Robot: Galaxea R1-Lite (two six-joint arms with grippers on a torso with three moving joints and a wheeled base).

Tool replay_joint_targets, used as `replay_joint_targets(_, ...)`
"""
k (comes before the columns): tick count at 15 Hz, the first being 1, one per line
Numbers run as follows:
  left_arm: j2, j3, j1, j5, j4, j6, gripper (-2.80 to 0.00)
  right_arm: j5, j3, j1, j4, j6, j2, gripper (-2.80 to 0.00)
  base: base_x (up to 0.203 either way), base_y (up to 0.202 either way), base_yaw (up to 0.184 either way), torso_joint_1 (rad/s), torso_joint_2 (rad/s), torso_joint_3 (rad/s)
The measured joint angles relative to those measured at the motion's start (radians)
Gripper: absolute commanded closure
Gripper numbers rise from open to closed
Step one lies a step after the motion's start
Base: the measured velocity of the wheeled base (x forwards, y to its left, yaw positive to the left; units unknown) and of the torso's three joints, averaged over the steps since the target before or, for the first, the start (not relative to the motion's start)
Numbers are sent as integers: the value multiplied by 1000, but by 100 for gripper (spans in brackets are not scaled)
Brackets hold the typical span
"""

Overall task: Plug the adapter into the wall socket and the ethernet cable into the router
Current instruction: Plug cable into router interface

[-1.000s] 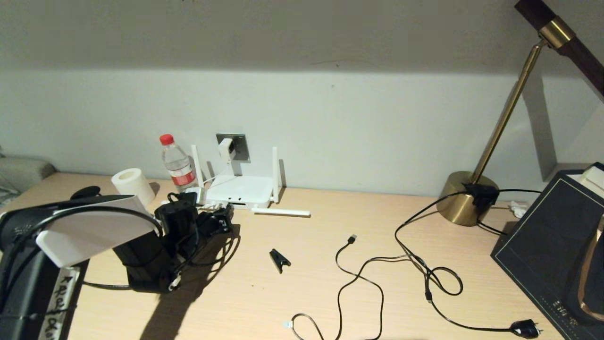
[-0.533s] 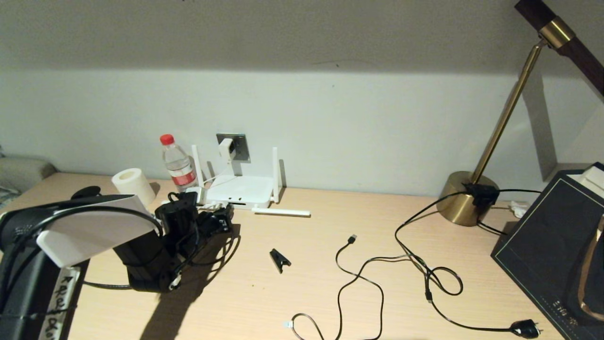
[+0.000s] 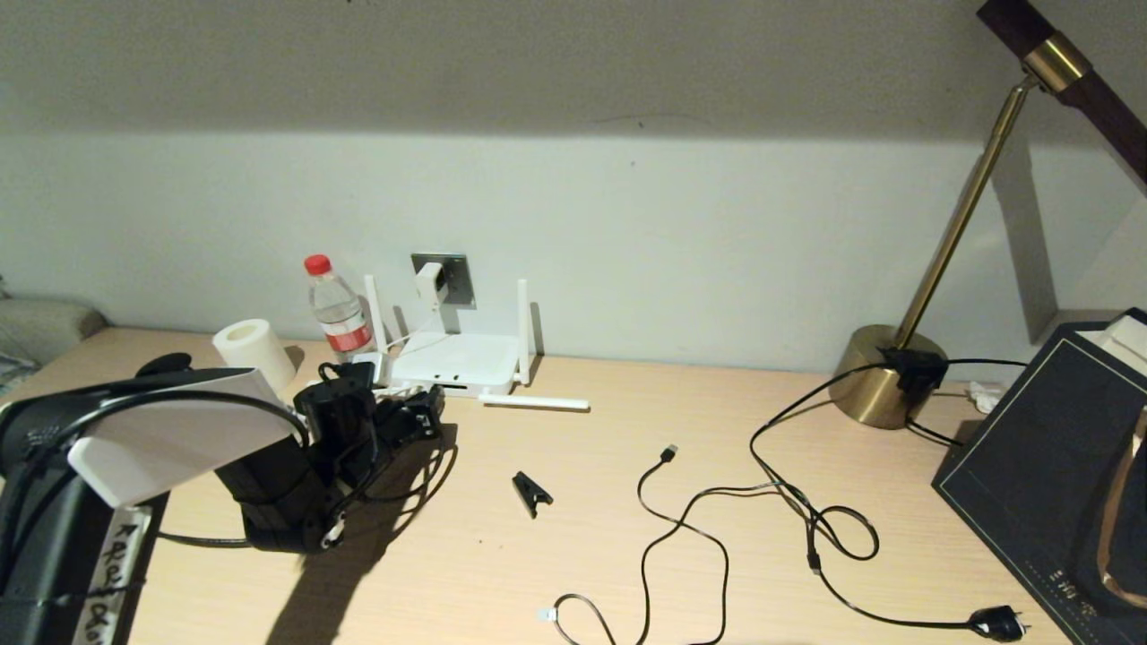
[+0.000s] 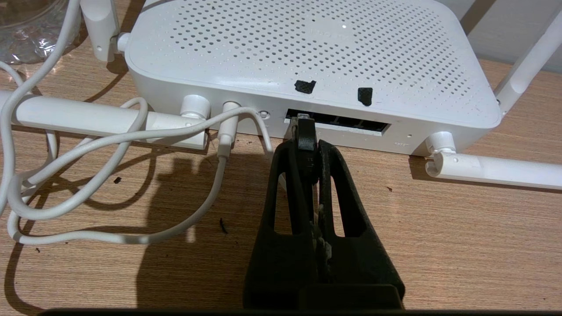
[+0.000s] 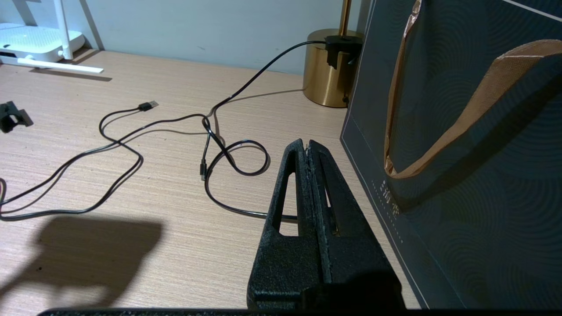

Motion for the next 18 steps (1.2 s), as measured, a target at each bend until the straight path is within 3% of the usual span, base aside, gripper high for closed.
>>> replay_joint_targets(18, -3, 11, 1, 0, -2, 0, 0, 1, 0, 0, 0, 0, 0, 0, 0, 0, 0, 0, 0, 0)
